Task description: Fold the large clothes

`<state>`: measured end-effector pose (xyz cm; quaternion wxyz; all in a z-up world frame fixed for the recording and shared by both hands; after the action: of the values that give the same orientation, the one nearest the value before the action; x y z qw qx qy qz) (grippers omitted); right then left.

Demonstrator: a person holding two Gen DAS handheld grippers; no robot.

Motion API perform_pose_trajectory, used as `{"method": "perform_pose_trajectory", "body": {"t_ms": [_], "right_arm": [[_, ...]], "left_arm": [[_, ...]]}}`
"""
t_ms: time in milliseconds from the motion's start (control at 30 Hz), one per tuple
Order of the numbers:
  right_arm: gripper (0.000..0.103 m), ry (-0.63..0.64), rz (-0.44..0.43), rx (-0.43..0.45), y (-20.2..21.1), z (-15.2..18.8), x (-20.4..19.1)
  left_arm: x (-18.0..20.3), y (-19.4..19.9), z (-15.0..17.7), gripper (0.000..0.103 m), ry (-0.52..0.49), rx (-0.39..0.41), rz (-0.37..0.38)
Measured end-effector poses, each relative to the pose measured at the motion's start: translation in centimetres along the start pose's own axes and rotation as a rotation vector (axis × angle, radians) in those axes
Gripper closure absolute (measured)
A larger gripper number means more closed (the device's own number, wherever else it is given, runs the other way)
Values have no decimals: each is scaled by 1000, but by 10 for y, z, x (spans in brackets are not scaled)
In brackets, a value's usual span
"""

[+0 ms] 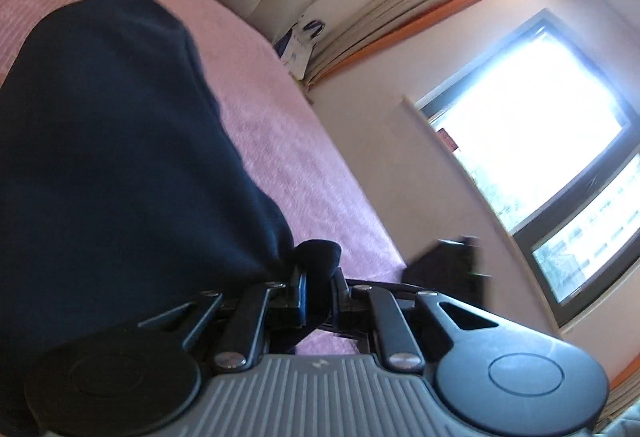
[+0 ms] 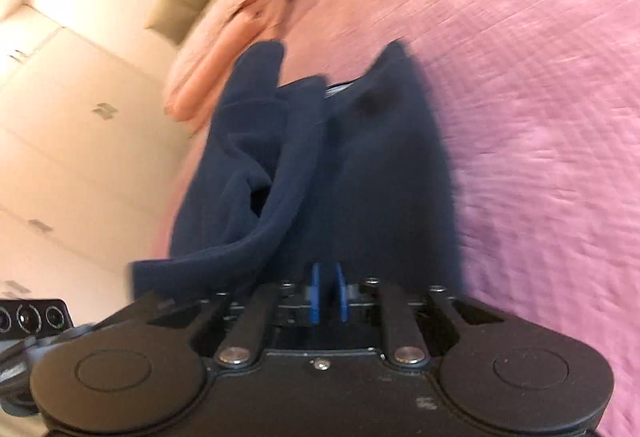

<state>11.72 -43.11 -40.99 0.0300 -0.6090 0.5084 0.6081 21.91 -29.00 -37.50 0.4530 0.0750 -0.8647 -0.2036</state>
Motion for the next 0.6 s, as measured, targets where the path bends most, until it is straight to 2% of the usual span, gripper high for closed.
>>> {"method": "perform_pose_trajectory", "body": {"t_ms": [67,167,333,400,433,533,567,600], "right_arm": [[92,3,-53,5,-4,-14,3],[96,7,-171,36,7,-24,0],[96,44,-177,77,51,-29,8],[96,39,-195,88,73,-27,14],[96,48,-172,94,84,-25,17],[96,62,-64,93,102,-15,27],[96,52,-39,96,108,-12,33],[94,44,5,100,108,-13,38]], "left_arm": [[-1,4,-7,91,19,16,28],[1,2,-10,91,50,15,118],[10,-25,-9,91,66,-38,198],[12,-41,-5,85,75,-70,220],[13,-49,-1,85,88,-86,240],[12,-72,12,87,70,-140,211],[10,-81,19,93,82,-181,246],[7,-93,30,93,82,-238,255]]}}
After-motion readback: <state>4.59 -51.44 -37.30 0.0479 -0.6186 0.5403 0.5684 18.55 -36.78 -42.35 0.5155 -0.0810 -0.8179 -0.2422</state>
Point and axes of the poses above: each gripper's, at about its wrist camera, not at the fingertips, and y roughly against the way its jaws point, x to its right, z to its underside, the point moved 5 cm from there along -y, roughly the way its jaws point, and after that the axes turned 7 degrees about -x, right-handed, at the moved point
